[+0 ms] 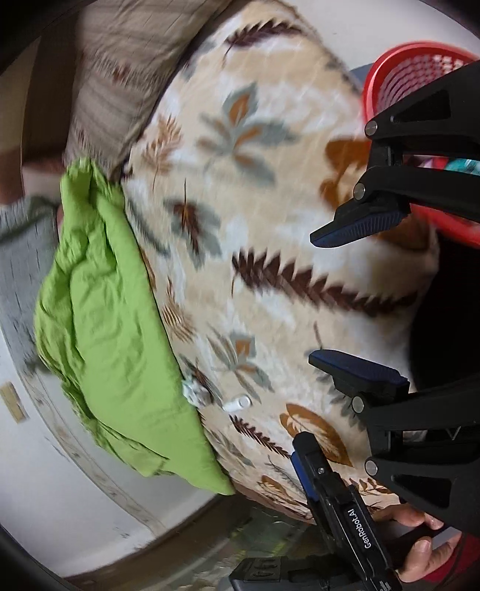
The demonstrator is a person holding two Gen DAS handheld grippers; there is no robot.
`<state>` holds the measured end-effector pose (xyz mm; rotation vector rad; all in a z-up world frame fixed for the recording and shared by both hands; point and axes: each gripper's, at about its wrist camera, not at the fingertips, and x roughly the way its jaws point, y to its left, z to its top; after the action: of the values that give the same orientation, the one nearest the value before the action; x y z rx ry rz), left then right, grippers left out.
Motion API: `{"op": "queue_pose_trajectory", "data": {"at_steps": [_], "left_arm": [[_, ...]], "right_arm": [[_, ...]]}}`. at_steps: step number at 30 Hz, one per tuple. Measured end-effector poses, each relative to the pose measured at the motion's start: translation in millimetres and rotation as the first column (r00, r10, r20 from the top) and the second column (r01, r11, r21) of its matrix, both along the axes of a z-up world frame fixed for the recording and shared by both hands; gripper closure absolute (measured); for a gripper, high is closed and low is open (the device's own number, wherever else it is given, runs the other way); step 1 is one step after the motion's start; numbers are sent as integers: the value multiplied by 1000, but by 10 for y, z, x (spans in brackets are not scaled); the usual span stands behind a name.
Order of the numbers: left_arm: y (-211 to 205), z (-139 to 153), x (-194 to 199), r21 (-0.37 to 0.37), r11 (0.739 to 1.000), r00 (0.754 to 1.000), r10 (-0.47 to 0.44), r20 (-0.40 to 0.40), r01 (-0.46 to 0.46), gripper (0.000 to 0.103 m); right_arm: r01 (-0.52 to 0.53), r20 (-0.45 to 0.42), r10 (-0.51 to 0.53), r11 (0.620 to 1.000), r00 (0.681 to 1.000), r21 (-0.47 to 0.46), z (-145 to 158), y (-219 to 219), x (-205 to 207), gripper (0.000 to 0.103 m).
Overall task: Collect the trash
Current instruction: 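Move both open tools back over the white bottle and white cloth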
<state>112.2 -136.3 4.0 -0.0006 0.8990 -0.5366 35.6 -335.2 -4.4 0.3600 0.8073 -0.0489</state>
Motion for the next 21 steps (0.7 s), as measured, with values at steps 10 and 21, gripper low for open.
{"op": "queue_pose_trajectory", "data": {"at_steps": [10, 21], "left_arm": [[633, -107, 457, 18, 983, 983, 183, -13, -182, 48], [774, -203, 1178, 52, 966, 965, 256, -54, -253, 47]], "right_arm": [[-59, -28, 60, 997, 998, 48, -243, 652, 577, 34], [-46, -57, 52, 994, 997, 102, -477, 658, 583, 34]]}}
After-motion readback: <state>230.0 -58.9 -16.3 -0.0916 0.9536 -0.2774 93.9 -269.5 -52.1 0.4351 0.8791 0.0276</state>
